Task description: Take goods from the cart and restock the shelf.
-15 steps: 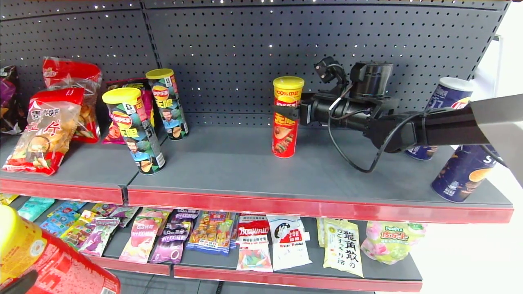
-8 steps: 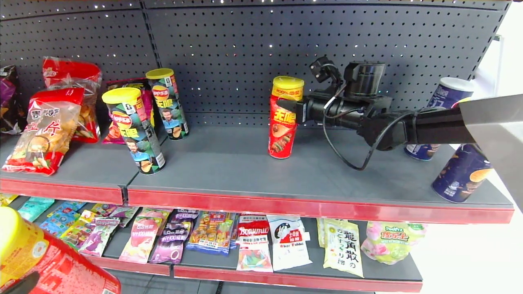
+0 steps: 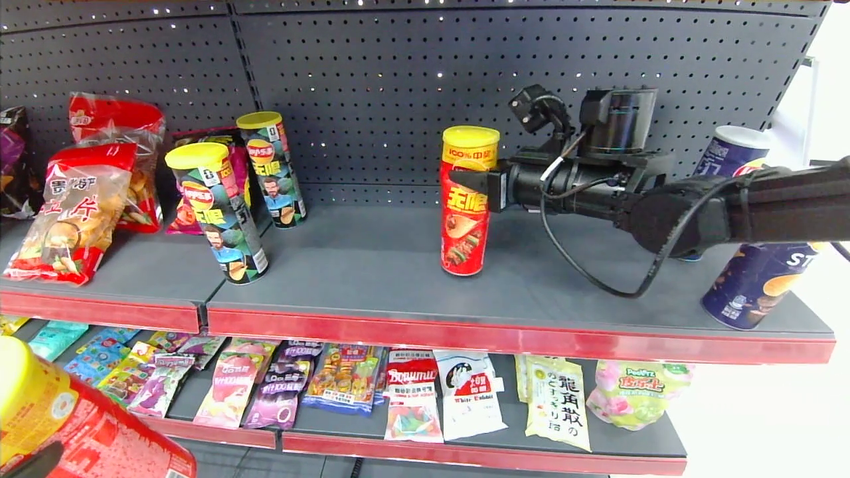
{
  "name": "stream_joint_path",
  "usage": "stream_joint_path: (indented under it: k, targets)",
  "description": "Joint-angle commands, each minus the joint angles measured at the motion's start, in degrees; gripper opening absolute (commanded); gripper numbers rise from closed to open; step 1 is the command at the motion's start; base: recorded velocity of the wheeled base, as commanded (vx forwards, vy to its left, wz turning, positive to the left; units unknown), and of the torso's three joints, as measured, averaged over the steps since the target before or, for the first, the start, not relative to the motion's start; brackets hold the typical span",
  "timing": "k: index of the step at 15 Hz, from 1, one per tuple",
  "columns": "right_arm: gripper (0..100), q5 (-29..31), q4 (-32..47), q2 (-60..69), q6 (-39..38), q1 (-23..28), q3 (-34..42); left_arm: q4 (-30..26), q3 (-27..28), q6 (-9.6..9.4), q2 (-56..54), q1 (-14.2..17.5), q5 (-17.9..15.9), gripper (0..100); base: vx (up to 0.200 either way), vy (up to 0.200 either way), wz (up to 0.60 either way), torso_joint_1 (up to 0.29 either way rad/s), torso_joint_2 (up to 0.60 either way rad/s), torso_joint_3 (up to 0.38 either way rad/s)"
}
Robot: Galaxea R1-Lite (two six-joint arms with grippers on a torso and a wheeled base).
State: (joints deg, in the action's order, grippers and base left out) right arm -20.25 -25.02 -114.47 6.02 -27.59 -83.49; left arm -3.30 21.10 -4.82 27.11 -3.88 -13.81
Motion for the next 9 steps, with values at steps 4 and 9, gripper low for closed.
stream_joint_path:
  k: [4, 9]
  targets:
    - [0, 2.5, -0.5, 10.8, 0.8, -3.0, 11.1, 0.1, 0.3, -0.02, 0.1, 0.0, -0.1, 0, 0.0, 0.0, 0.0, 0.0, 0.0, 0.0]
    - [0, 2.1, -8.4, 10.1, 1.9, -3.0, 17.3, 0.1, 0.2, -0.02, 0.0, 0.0, 0.0, 0, 0.0, 0.0, 0.0, 0.0, 0.0, 0.0]
